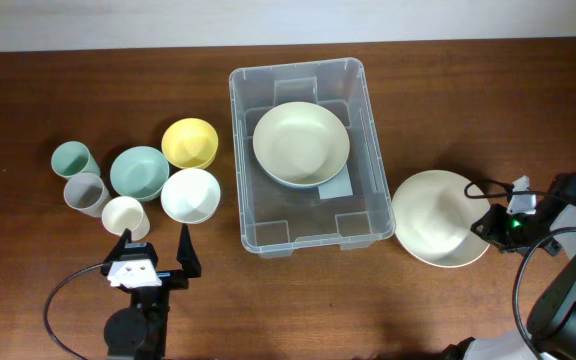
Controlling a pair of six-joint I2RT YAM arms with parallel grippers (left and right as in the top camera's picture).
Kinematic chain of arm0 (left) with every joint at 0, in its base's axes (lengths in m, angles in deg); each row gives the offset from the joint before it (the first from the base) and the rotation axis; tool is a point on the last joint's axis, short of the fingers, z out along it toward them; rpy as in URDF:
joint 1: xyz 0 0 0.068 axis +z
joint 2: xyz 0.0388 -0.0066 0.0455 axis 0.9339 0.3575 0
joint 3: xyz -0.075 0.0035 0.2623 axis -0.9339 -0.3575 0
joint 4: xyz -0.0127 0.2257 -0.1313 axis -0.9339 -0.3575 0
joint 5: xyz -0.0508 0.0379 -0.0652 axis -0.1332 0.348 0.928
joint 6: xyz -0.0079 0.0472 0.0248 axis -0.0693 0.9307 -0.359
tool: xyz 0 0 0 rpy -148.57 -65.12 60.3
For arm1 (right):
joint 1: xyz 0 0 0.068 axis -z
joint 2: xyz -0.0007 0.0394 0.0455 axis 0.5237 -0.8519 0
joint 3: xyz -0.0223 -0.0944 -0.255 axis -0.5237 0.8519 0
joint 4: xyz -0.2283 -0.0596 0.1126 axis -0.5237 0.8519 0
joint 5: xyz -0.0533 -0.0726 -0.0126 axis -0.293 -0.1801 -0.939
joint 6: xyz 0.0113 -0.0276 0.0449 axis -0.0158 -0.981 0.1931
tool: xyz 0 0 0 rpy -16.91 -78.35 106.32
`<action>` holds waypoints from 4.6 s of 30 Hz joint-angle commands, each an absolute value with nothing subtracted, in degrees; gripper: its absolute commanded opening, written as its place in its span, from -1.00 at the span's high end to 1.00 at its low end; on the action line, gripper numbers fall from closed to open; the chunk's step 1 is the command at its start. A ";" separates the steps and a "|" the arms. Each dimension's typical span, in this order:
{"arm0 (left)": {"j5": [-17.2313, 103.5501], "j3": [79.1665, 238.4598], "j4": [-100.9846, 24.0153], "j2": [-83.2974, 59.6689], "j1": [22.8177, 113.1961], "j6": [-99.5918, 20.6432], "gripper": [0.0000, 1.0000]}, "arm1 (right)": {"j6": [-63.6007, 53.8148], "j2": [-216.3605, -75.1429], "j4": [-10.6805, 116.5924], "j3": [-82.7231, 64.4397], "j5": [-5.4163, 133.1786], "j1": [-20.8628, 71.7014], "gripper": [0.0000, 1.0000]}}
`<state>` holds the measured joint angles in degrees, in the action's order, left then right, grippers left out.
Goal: Pack container
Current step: 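Move the right gripper to the cream plate's right rim, then grasp the cream plate's rim with the right gripper and lift, then lower the cream plate onto the beige bowl in the container, then open the right gripper and withdraw it to the upper right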
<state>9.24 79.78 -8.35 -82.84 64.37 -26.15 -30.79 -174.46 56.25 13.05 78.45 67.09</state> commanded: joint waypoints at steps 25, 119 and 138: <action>9.78 79.49 -8.40 -83.12 64.61 -25.21 -0.99 | -30.33 -176.52 78.45 -41.96 71.65 60.12 0.92; 9.78 79.49 -8.40 -83.12 64.61 -25.21 -0.99 | -16.61 -194.35 92.90 -65.32 55.59 52.99 -0.98; 9.78 79.49 -8.40 -83.12 64.61 -25.21 -0.99 | -16.61 -194.35 92.86 -65.32 55.56 53.21 -0.98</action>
